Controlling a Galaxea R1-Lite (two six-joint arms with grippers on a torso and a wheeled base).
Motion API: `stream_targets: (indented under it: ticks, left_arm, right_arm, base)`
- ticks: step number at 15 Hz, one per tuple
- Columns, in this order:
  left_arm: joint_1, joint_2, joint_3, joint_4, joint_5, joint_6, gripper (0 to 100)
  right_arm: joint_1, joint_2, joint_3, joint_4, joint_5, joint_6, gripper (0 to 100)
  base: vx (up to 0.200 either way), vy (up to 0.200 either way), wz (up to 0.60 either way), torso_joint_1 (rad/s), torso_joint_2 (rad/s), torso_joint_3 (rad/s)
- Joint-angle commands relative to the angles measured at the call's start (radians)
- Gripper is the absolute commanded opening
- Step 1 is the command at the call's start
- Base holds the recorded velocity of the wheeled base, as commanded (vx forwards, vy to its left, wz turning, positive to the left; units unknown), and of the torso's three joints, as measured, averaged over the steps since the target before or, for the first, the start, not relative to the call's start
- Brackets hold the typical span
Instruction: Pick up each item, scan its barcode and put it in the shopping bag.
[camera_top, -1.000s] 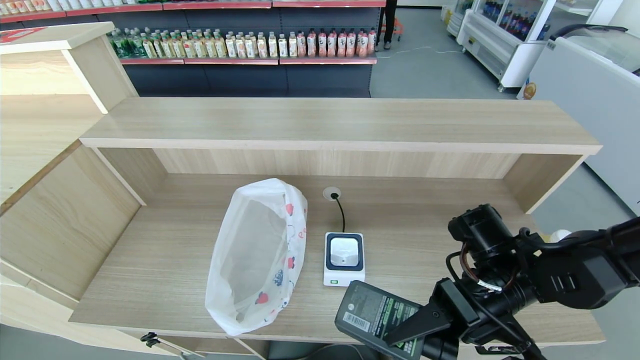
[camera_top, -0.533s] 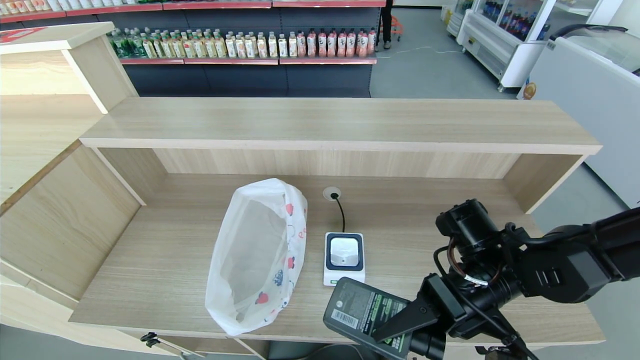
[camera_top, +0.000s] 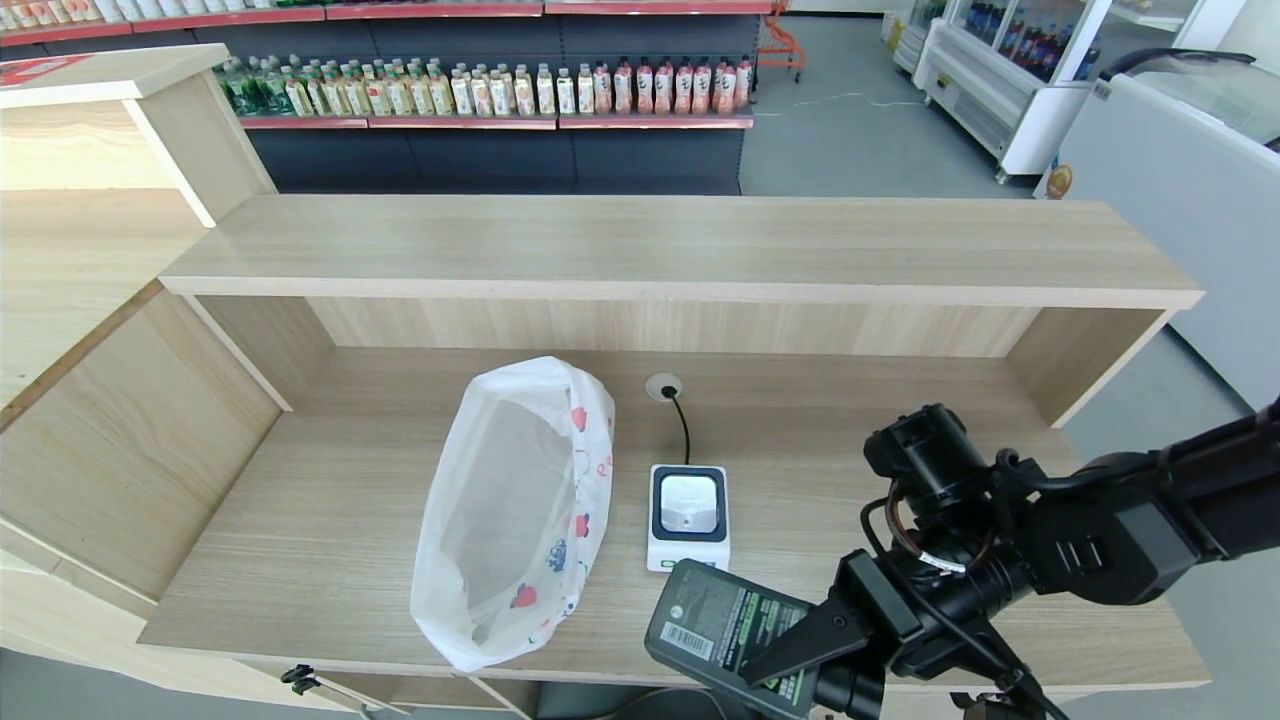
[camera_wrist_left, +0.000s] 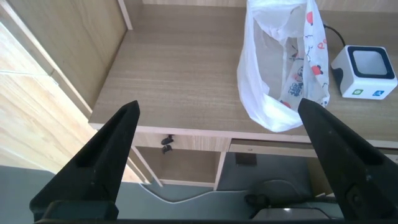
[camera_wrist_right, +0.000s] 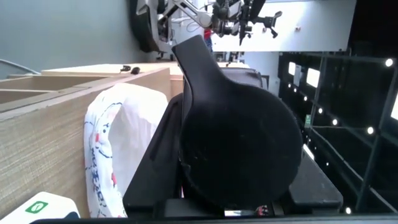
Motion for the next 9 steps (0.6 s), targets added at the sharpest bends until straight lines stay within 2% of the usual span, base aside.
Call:
stream_targets:
  ticks: [1, 7, 8, 9]
  left_arm:
    - [0.000, 0.000, 0.000, 0.000, 0.000, 0.000, 100]
    - [0.000, 0.000, 0.000, 0.000, 0.000, 0.000, 100]
    - [0.000, 0.000, 0.000, 0.000, 0.000, 0.000, 100]
    - [0.000, 0.000, 0.000, 0.000, 0.000, 0.000, 100]
  right_arm:
    - [-0.001, 0.004, 0.007, 0.001, 0.001, -0.080, 0]
    - [-0.015, -0.047, 0.025, 0.053, -0.002, -0.080, 0]
    - [0.010, -0.114, 0.016, 0.087, 0.001, -0.052, 0]
    - [-0.001, -0.154, 0.014, 0.085, 0.005, 0.052, 0]
  base:
    - [0.000, 0.000, 0.00, 0.000, 0.00, 0.000]
    - [0.000, 0.000, 0.00, 0.000, 0.00, 0.000]
    - [0.000, 0.000, 0.00, 0.000, 0.00, 0.000]
    - [0.000, 0.000, 0.00, 0.000, 0.00, 0.000]
